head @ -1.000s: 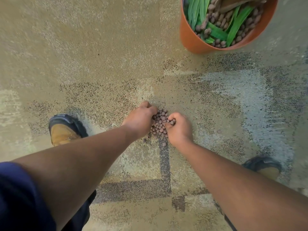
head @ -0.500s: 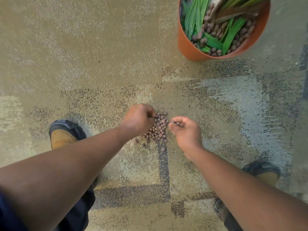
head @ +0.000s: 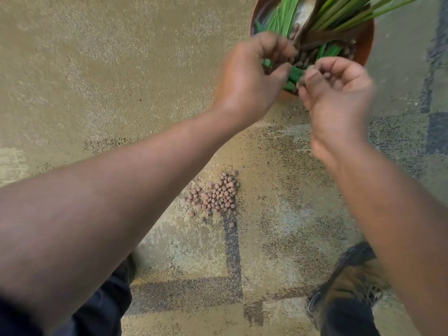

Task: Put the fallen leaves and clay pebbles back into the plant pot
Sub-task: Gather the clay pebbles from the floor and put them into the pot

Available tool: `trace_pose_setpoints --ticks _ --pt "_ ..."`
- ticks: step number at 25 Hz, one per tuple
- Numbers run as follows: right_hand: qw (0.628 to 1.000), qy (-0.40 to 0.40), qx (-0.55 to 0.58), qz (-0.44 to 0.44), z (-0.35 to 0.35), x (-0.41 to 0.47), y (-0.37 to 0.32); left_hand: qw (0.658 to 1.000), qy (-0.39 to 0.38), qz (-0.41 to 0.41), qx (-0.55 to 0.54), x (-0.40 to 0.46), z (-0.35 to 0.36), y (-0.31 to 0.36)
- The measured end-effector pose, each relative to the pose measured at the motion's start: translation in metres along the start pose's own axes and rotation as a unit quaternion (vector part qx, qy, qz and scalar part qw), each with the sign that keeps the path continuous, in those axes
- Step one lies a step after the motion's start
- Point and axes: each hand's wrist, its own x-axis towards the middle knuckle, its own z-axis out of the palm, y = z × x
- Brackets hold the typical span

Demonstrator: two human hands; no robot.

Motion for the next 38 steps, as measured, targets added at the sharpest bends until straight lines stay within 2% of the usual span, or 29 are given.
trace_pose_setpoints --ticks 6,13,15,17,19,20,21,23,25,27,29,31,34,38 --pt "0.999 0.029 0.021 0.029 0.010 0.027 0.004 0.999 0.014 0.005 0.041 0.026 0.018 -0.013" --pt "0.999 0.025 -0.027 -0.006 0.010 0.033 0.018 0.994 0.015 0.036 0.102 0.031 0.020 -0.023" --pt "0.997 0.032 -0.058 -0.046 0.008 0.031 0.022 0.996 0.017 0.041 0.071 0.024 0.021 -0.022" --pt "0.982 0.036 -0.128 -0.135 0.003 0.024 0.028 0.994 0.037 0.076 0.063 0.010 0.018 -0.023" --pt "0.960 0.007 -0.193 -0.200 -0.001 0.008 0.036 0.990 0.045 0.109 0.080 -0.010 0.011 -0.028" --pt "0.955 -0.026 -0.219 -0.199 -0.003 -0.001 0.042 0.989 0.038 0.103 0.094 -0.021 0.005 -0.033" --pt "0.950 -0.068 -0.251 -0.175 -0.005 -0.011 0.048 0.988 0.019 0.086 0.125 -0.033 -0.002 -0.043" --pt "0.920 -0.174 -0.345 -0.059 -0.009 -0.029 0.062 0.967 -0.060 0.005 0.248 -0.060 -0.018 -0.073" --pt "0.852 -0.286 -0.430 0.090 -0.012 -0.045 0.081 0.908 -0.150 -0.108 0.377 -0.090 -0.035 -0.111" --pt "0.793 -0.333 -0.482 0.167 -0.010 -0.059 0.104 0.850 -0.201 -0.196 0.445 -0.114 -0.047 -0.136" --pt "0.784 -0.325 -0.503 0.161 -0.005 -0.071 0.125 0.830 -0.214 -0.237 0.457 -0.132 -0.052 -0.146" --pt "0.799 -0.303 -0.497 0.149 0.003 -0.081 0.141 0.843 -0.222 -0.235 0.429 -0.146 -0.050 -0.151" --pt "0.790 -0.290 -0.526 0.120 0.014 -0.088 0.157 0.879 -0.228 -0.208 0.364 -0.157 -0.044 -0.155" --pt "0.789 -0.276 -0.543 0.077 0.016 -0.088 0.166 0.907 -0.236 -0.164 0.307 -0.158 -0.029 -0.151"
